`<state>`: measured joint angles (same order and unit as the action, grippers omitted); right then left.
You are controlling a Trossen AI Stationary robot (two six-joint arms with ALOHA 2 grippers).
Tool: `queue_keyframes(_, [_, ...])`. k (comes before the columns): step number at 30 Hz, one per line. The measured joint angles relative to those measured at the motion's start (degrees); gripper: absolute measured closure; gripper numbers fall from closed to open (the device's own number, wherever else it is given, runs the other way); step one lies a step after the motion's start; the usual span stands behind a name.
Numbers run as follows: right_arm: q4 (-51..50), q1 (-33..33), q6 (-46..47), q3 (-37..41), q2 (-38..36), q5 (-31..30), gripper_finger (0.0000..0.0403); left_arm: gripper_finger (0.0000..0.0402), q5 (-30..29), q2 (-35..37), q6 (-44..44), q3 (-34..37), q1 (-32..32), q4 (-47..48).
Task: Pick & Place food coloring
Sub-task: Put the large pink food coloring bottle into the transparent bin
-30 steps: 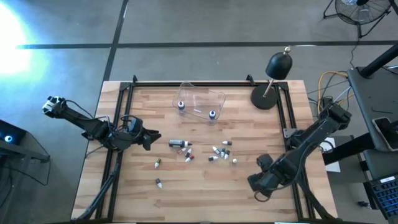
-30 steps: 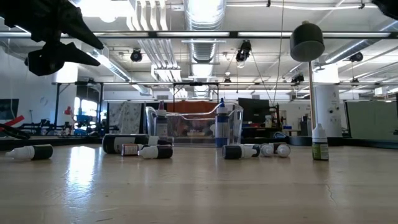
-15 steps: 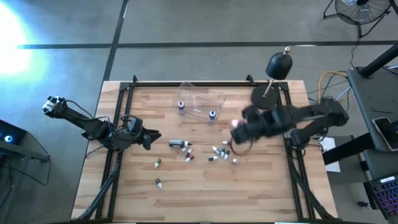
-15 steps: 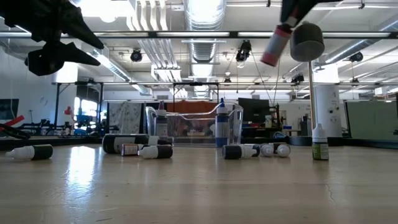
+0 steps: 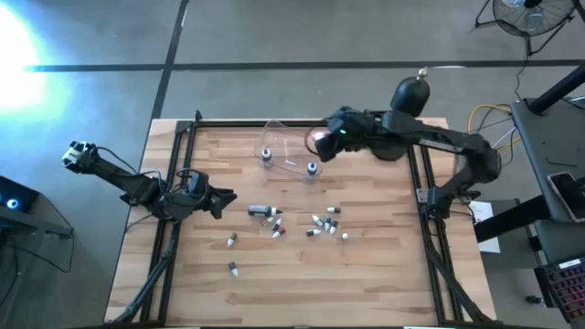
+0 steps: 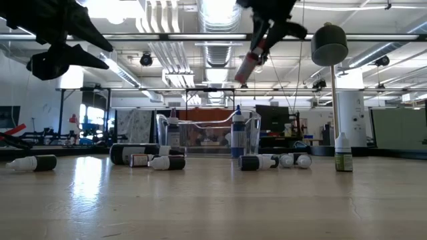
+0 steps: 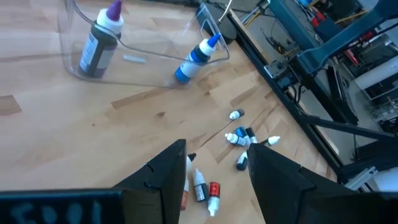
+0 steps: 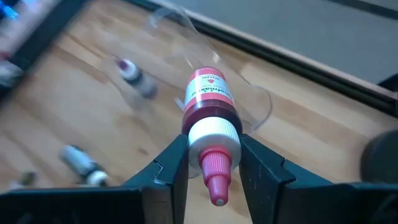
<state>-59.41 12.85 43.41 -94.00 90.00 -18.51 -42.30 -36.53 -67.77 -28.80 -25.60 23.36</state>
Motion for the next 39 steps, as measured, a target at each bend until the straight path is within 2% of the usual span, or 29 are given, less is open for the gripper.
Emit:
queue_keyframes(10, [-1.4, 5.6, -7.4, -7.7, 13.0, 8.3, 0.0300, 0.0255, -0.7, -0.2, -1.6, 0.0, 0.0, 0.0])
queue_keyframes(18, [-9.5, 9.8, -10.4, -14.7, 21.7, 11.3, 0.0299, 0.0255, -0.7, -0.4, -2.2, 0.0, 0.0, -0.1])
queue_keyframes(26, [-14.3, 10.5, -12.4, -19.9, 30.8, 19.2, 0.0293, 0.0255, -0.7, -0.4, -2.1, 0.0, 0.0, -0.1])
queue_keyframes(39, [-18.6, 12.1, -13.6, -21.6, 33.6, 22.0, 0.0292, 0.0255, -0.7, -0.4, -1.3, 0.0, 0.0, -0.1])
